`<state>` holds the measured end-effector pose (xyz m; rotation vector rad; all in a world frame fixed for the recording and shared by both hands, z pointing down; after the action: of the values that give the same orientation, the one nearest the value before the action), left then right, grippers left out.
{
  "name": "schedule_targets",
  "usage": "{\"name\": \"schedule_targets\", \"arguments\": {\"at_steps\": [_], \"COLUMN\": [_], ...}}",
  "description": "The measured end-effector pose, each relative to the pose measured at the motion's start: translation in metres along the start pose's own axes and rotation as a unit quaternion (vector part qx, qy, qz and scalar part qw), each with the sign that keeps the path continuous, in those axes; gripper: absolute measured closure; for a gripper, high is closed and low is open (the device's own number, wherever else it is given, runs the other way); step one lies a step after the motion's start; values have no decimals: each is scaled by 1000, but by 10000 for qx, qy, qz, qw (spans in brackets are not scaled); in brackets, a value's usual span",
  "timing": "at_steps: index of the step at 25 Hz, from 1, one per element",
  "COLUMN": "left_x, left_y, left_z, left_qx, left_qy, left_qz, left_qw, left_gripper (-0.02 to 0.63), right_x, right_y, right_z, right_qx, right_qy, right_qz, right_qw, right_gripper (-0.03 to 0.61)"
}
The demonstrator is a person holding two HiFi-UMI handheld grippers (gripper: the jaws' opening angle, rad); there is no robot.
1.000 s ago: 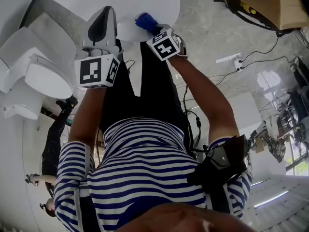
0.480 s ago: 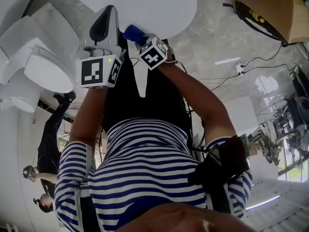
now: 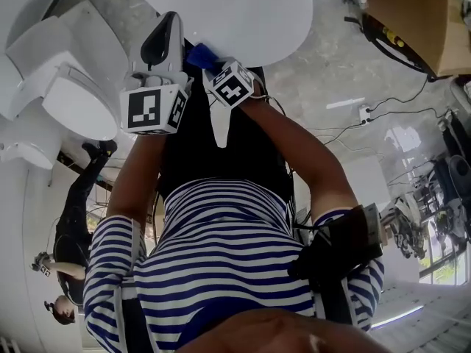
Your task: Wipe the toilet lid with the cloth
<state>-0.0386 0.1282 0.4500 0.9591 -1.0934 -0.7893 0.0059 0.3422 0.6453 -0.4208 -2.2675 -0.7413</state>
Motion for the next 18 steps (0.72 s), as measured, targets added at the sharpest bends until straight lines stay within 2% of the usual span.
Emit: {"name": "schedule_targets", "arguments": {"at_steps": [4,9,12,15,18], "left_x": [-7,-13,-26,-47,-56], "left_y": [-50,-117,-158,-203,-256], "left_z": [8,25,21,17,19], "left_qx": [75,191,226,280,395], "left_qy": [31,14,88,190,241], "left_qz": [-261,-592,-704,-870,-1230], "left_qw": [9996,9981,9972,9956,9913], "left_gripper": [611,611,611,611,611], "right_x": [-24,-85,-131,-179,-233], "right_y": [-35,-124,-164,-201,-255], "right_z": [9,25,36,51,57], "right_qx": [-84,-183,-226,-134,-156], "right_qy": [128,475,716,938,1206], "right_qz": [-221,-944,-1251,-1681,-2321], "right_qw": [9996,9942,9893,9812,9651], "right_gripper": [529,529,529,529,529]}}
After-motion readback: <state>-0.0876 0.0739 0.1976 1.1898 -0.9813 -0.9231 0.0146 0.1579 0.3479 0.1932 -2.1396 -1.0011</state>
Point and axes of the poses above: the fingertips, and each gripper's own axes: x forward along the fingers, z to its left, y out of its underside, the point moved 1 cm from there along -x, backward along the fingers, and after that the axes turned 14 degrees about -z, right-handed, at the moved point
